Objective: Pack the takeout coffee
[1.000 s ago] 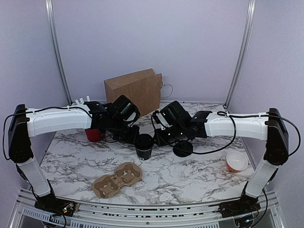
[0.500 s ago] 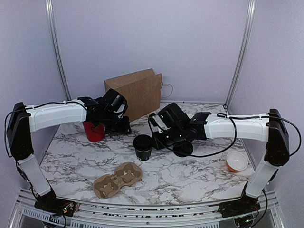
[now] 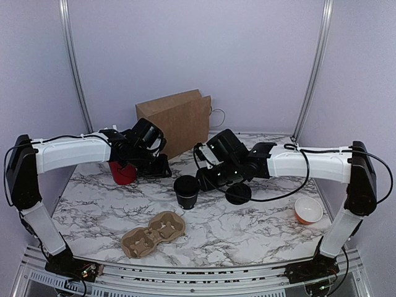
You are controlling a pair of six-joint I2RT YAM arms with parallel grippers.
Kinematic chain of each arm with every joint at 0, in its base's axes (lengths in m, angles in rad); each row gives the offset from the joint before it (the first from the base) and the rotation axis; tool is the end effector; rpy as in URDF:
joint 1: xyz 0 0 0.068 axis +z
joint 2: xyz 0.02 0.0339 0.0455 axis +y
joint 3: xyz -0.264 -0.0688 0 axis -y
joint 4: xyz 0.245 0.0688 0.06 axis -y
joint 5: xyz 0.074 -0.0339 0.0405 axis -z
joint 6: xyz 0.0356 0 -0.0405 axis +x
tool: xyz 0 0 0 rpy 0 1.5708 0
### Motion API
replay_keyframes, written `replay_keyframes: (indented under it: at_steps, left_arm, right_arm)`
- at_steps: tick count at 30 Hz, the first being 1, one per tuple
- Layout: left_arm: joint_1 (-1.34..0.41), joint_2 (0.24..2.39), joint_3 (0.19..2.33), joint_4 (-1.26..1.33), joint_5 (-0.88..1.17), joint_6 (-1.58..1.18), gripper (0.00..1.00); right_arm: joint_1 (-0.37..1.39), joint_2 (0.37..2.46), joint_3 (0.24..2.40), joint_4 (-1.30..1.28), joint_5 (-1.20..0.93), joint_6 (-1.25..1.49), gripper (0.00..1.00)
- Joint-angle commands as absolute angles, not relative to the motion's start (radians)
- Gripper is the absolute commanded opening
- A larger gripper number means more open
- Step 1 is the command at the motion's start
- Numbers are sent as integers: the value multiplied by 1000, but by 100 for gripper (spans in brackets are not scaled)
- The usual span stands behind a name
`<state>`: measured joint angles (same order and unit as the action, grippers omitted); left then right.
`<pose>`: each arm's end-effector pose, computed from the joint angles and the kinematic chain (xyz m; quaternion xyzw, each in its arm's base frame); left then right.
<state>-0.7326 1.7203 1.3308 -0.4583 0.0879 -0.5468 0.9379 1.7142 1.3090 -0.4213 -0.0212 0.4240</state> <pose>0.2813 -0.2573 0.2550 0.1022 0.9290 -0.2439 0.2589 0.2246 0.3075 0.2527 -0.2405 0.8999 0.2366 0.2763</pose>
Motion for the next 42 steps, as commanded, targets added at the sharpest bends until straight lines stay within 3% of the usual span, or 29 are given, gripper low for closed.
replay_keyframes:
  at_steps: [1, 14, 42]
  left_arm:
    - [-751, 1605, 1245, -435, 101, -584, 27]
    - [-878, 1519, 1097, -349, 113, -665, 26]
    - [-892, 1630, 1147, -301, 114, -644, 26]
  right_arm:
    - [876, 1706, 1368, -405, -84, 367, 30]
    - [856, 1840, 1519, -439, -154, 303, 24]
    - [883, 1842, 1463, -445, -140, 342, 23]
